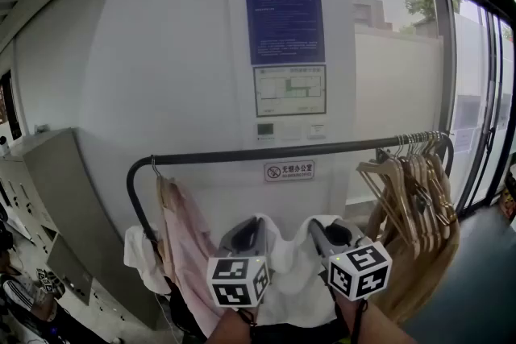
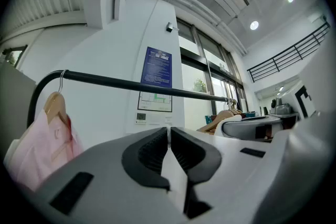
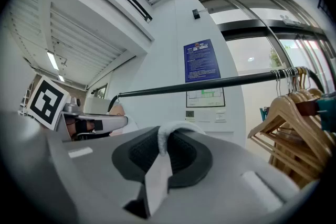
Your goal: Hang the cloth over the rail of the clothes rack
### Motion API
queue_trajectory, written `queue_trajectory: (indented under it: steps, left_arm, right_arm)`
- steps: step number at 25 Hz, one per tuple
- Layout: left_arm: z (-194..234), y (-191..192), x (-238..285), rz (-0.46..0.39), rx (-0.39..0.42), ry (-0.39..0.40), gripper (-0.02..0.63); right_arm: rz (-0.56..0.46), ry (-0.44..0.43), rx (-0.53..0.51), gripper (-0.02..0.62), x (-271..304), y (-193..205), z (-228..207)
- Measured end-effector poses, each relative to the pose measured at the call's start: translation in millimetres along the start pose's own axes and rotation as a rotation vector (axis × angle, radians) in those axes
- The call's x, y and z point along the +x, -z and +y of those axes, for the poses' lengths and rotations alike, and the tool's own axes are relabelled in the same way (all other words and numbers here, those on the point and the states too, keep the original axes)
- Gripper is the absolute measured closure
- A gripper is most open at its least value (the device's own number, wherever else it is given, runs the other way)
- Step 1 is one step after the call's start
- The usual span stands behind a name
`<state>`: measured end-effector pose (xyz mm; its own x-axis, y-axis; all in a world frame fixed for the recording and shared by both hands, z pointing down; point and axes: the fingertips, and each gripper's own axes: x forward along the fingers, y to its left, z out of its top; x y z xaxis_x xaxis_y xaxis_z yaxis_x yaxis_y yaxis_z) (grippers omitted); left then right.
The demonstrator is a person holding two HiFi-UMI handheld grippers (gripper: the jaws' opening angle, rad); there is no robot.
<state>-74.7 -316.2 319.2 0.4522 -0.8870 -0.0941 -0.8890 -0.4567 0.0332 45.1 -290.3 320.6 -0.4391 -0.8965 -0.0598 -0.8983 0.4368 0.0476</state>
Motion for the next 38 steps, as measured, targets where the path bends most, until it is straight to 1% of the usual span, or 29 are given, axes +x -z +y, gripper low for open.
queue_trajectory:
  steps: [11,15,23,26,29,34,38]
  left_arm:
    - [-3.8,-3.9,-1.3,-0.009,0.001,0.009,0.581]
    - [-4.5,-4.2,-2.2,-0.012,0.002,0.009,0.581]
    - [-11.5,-19.3,-1.0,-0.029,0.014,0.025,0.581]
    - [-19.0,-36.8,5.0,-0.039,0.031,0.045,0.581]
    - [-23.6,-63.6,14.2,-0.06,0.055,0.047,0.581]
    - [-33.7,-130.8,38.9,-0.128,0.094,0.018,0.581]
    - [-43.1,-182.1,63.1,-0.166,0.099,-0.003,0.581]
  right_arm:
    - [-0.001,0.004,-0.002,0.563,-1.6,-1.5,1.2]
    - [-0.024,0.003,-0.001,0.563,-4.1,-4.3,1.3]
    - [-0.03,-0.003,-0.021,0.563,-3.1,-15.8,5.2]
    - [-0.046,-0.013,-0.031,0.563,-1.8,-34.4,1.6]
    - [-0.066,-0.027,-0.038,0.563,2.3,-59.8,-5.7]
    - [-0.101,-0.052,-0.06,0.563,18.1,-116.2,-24.3]
    - [-0.13,-0.083,-0.094,0.563,33.1,-170.9,-30.3]
